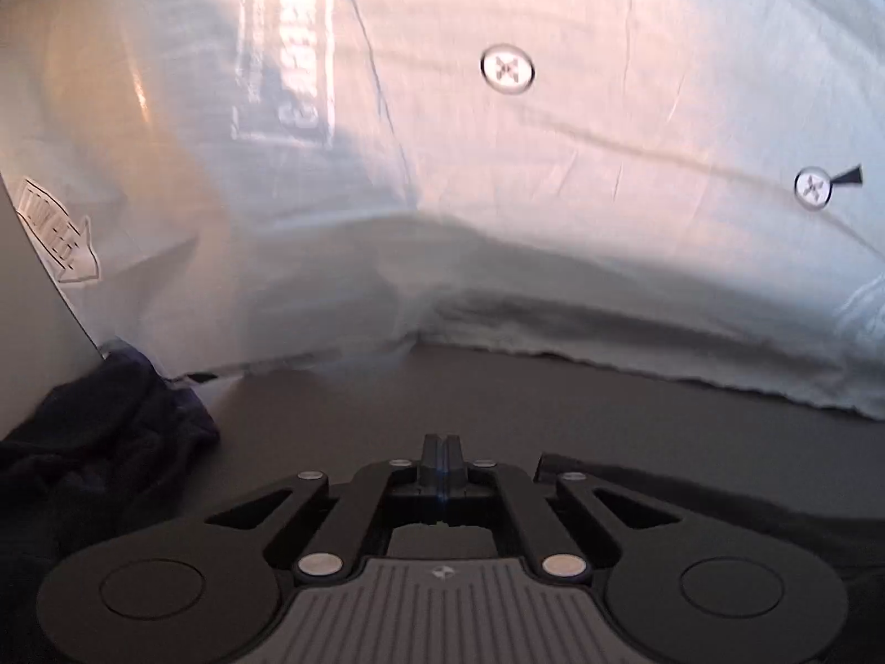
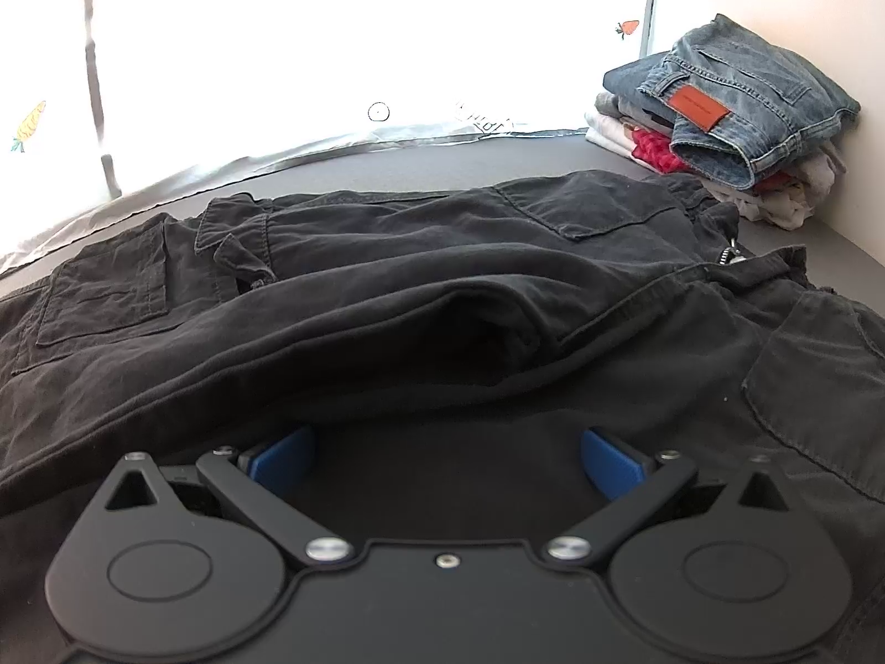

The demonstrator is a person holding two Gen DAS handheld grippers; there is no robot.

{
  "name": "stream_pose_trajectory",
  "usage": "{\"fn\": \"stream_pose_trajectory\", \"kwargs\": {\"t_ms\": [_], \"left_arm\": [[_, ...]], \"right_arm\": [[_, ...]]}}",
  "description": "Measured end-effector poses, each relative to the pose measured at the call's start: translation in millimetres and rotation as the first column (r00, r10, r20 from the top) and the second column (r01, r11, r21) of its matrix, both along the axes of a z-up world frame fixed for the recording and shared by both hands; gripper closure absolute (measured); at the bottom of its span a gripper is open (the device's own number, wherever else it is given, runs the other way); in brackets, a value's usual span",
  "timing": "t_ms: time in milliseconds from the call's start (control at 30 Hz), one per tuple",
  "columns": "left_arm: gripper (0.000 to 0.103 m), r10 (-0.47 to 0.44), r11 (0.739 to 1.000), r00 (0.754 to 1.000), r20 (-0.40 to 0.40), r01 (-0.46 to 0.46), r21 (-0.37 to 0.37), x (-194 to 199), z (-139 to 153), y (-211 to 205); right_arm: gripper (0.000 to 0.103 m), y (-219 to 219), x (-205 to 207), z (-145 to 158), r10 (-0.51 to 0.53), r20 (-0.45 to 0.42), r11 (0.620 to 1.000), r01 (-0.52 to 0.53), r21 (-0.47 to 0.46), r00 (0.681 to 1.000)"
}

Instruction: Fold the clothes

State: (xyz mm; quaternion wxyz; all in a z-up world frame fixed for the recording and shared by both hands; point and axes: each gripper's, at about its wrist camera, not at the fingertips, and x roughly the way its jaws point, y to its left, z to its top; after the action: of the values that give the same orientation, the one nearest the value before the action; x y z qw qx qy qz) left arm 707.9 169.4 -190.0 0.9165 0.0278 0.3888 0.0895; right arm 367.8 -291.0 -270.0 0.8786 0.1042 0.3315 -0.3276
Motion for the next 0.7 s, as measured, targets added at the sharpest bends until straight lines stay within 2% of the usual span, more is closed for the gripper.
{"fn": "stream_pose_trajectory", "kwargs": {"t_ms": [100, 200, 267, 400, 500, 600, 700], "left_arm": [[0.099, 0.01, 0.989, 1.0, -0.008, -0.012, -0.148, -11.5, 3.2, 19.2], [0.097, -0.02, 0.992, 1.0, 0.013, 0.021, -0.123, -39.2, 15.0, 12.7], [0.084, -0.044, 0.99, 0.999, 0.005, 0.044, -0.137, -64.4, 21.0, 3.3], [0.078, -0.078, 0.969, 0.996, -0.038, 0.066, -0.239, -131.2, 28.6, -20.7], [0.072, -0.1, 0.95, 0.989, -0.106, 0.063, -0.304, -189.5, 27.2, -49.4], [0.071, -0.137, 0.943, 0.976, -0.171, 0.076, -0.324, -247.2, 26.1, -82.8], [0.067, -0.15, 0.928, 0.974, -0.171, 0.079, -0.363, -302.8, 36.1, -101.8]], "right_arm": [[0.0, -0.7, 0.1, 0.1, 0.0, 0.002, 1.0, 0.0, 0.003, 1.0], [0.0, -1.0, 0.5, 0.1, 0.0, 0.002, 1.0, 0.0, 0.006, 1.0], [0.0, -3.1, 1.2, 0.5, 0.005, 0.002, 1.0, -0.005, 0.016, 1.0], [0.0, -4.3, 2.2, 0.9, 0.012, 0.0, 1.0, -0.012, 0.022, 1.0], [0.0, -5.4, 2.5, 1.4, 0.017, -0.002, 0.999, -0.017, 0.027, 1.0], [0.0, -7.0, 1.8, 3.0, 0.031, -0.006, 0.999, -0.03, 0.04, 1.0], [0.0, -12.2, -2.9, 7.0, 0.108, -0.02, 0.992, -0.106, 0.074, 0.994]]}}
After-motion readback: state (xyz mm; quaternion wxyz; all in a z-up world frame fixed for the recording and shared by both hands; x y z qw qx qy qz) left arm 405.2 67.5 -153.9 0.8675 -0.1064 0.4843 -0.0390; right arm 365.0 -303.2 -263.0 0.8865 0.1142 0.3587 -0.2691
